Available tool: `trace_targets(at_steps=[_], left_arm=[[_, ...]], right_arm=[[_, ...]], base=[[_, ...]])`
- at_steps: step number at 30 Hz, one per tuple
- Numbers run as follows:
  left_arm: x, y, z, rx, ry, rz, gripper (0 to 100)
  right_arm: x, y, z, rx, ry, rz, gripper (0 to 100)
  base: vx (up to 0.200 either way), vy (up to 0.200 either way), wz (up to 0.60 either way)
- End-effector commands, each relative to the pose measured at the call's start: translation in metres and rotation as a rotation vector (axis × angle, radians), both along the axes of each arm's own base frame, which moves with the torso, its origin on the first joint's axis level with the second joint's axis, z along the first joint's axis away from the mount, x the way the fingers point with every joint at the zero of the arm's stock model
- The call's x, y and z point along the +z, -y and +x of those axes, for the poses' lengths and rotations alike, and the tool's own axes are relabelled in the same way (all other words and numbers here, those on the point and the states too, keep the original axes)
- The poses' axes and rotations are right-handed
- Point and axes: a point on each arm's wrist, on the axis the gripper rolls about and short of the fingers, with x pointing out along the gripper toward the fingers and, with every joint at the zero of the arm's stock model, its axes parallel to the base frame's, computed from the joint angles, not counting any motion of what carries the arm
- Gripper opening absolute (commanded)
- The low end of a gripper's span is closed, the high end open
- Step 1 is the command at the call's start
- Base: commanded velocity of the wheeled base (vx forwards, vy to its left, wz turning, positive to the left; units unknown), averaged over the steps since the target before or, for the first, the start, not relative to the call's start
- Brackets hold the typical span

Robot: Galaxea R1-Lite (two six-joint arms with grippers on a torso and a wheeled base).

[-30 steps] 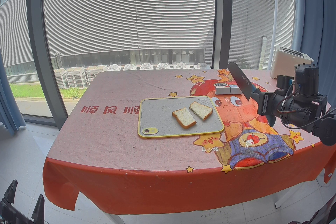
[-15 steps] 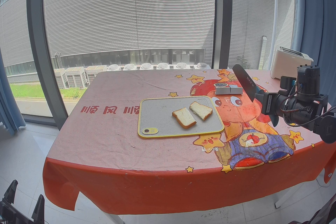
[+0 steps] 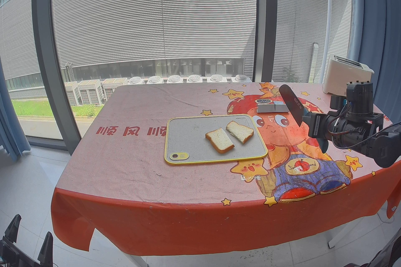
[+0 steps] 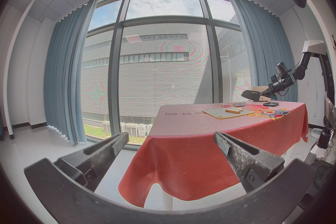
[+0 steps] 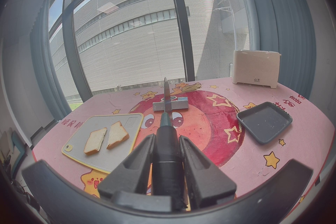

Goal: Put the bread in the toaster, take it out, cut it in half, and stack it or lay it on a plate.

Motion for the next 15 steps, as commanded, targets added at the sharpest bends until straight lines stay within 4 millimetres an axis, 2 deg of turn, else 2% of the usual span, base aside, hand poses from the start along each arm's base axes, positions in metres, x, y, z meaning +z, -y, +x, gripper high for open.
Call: trace_targets(at_steps=[1, 15], left_arm=[[-0.0052, 0.0, 0.0001, 0.0, -0.001, 0.0, 100], [-0.0052, 0.0, 0.0001, 0.0, -0.001, 0.0, 100]], right_arm=[[-0.0047, -0.0007, 0.0029, 0.001, -0.014, -0.004, 0], [-0.0137, -0.0011, 0.0074, -0.002, -0.043, -0.009, 0]], base=[[0.0, 0.0, 0.0], [0.0, 0.0, 0.0]])
